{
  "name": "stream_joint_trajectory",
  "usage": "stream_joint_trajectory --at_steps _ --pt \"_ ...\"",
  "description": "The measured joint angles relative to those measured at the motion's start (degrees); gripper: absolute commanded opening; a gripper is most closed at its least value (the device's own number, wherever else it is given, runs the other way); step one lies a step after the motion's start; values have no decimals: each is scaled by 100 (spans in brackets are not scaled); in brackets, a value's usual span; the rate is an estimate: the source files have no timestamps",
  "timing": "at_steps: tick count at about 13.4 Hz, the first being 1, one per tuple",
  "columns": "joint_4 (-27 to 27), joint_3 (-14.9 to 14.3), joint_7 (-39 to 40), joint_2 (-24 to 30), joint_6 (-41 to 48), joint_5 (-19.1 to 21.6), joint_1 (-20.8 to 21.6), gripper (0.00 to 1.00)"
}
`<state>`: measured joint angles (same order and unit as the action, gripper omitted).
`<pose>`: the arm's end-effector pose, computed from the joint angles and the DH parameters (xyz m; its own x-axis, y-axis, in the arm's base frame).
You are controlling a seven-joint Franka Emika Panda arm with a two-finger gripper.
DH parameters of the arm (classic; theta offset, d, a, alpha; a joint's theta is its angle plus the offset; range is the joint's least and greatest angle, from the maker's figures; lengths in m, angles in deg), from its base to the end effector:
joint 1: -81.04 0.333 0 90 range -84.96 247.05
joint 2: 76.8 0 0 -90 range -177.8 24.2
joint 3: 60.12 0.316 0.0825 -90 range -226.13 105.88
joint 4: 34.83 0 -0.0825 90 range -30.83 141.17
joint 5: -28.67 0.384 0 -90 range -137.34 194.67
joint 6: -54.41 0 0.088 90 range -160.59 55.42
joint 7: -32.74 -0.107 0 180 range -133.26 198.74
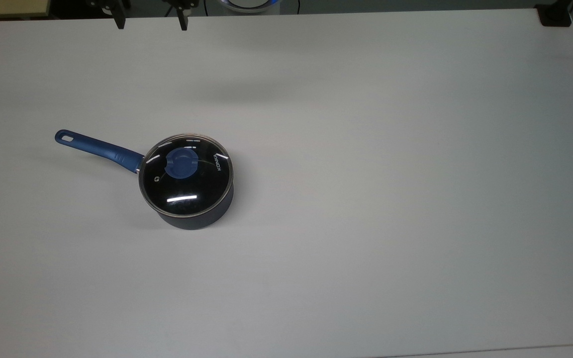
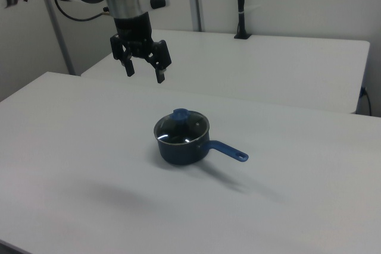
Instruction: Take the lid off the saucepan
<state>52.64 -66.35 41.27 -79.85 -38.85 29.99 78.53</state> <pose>0.5708 -0.0836 0.6207 0.9987 -0.0044 0.0501 -0.0039 -0.9999 -0.0099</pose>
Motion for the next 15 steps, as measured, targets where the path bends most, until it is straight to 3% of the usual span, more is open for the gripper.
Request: stream_joint_trajectory --at_steps 3,7,10,15 --pt "5 4 0 -101 -7 346 1 100" --pt "20 8 -16 -188 -505 406 35 100" --pt "33 12 -715 -510 -1424 406 187 100" --pt "35 15 -1524 -881 -1902 335 442 100"
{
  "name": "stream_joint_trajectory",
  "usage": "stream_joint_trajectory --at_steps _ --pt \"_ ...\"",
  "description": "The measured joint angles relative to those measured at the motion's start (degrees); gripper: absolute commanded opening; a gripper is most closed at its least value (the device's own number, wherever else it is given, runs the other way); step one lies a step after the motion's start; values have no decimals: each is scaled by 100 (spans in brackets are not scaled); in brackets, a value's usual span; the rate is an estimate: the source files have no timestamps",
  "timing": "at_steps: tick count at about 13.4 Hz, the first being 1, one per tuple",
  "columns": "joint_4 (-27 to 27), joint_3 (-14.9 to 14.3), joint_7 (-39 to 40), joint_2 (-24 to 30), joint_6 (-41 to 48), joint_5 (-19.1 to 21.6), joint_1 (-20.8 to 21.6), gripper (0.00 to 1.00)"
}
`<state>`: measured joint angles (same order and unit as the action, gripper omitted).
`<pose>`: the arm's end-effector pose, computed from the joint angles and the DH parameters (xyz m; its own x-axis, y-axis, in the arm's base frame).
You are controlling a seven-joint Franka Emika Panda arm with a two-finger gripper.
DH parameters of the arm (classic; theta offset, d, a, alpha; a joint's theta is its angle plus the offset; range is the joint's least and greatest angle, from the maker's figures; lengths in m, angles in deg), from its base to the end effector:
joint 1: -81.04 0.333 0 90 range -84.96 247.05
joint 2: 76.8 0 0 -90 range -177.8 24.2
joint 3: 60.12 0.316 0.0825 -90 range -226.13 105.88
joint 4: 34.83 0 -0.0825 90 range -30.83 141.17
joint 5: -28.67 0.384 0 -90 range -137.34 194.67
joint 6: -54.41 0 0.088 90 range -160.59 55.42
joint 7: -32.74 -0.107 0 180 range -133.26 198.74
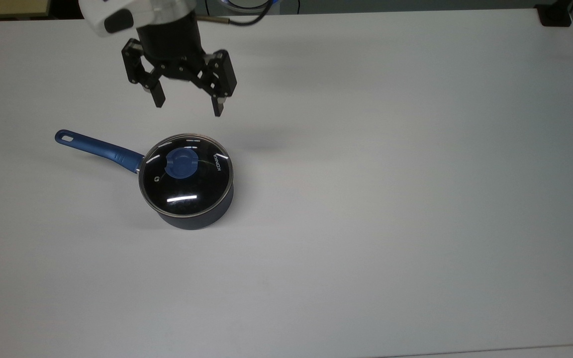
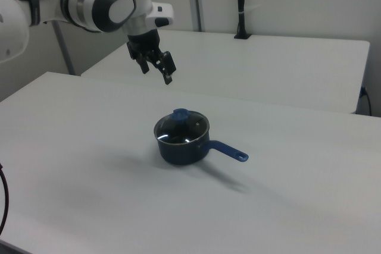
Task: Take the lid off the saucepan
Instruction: 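Lower the open gripper onto the blue knob of the glass lid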
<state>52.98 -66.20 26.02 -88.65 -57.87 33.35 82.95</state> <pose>0.6462 -0.0354 0.5578 0.9546 -0.2106 0.2106 -0.1970 -0.9768 -0.0840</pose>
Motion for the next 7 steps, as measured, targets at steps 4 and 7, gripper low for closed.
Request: stream_joint_trajectory --at_steps 4,7 --pt "3 1 -314 -371 -252 -266 93 100" --pt "1 -15 -393 -535 -416 -283 90 100"
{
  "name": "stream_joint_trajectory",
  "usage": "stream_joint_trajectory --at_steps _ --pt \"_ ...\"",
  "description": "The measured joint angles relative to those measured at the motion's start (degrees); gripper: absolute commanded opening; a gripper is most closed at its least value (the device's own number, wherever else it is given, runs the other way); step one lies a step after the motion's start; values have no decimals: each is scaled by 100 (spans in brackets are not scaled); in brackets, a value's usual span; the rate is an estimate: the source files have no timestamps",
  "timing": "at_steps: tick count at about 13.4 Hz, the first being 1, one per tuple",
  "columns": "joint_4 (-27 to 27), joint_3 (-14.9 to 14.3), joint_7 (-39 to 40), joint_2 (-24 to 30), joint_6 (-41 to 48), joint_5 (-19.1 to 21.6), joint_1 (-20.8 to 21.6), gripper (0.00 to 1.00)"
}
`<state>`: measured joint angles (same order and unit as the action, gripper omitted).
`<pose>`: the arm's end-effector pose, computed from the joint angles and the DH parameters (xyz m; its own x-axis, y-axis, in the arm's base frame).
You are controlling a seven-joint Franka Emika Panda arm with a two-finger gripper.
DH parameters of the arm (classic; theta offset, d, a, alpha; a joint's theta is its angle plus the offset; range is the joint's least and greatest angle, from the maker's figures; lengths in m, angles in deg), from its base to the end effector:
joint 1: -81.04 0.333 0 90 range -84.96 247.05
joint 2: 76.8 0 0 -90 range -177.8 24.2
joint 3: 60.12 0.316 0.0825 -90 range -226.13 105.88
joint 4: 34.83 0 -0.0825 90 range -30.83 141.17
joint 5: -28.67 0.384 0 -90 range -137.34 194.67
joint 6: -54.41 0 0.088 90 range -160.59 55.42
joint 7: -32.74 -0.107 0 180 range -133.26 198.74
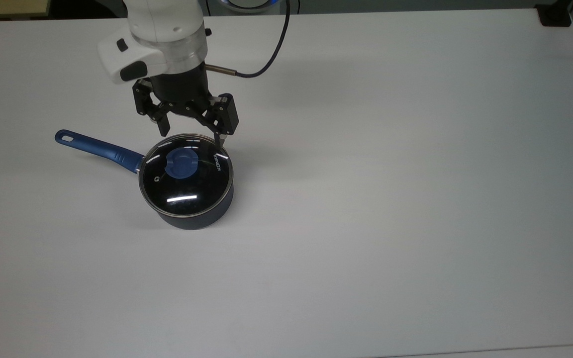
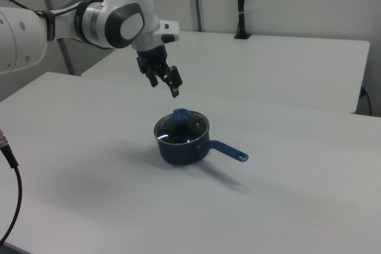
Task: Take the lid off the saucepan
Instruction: 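Lower the open gripper onto the blue knob of the glass lid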
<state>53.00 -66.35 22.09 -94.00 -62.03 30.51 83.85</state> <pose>0.6711 -0.0295 0.5041 0.9494 -0.2450 0.1964 -0.2427 -0.9694 -0.0358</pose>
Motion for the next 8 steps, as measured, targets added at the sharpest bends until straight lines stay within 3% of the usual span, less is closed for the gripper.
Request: stream_joint_trajectory --at_steps 8 --pt "2 -105 8 -320 -18 -152 -6 100"
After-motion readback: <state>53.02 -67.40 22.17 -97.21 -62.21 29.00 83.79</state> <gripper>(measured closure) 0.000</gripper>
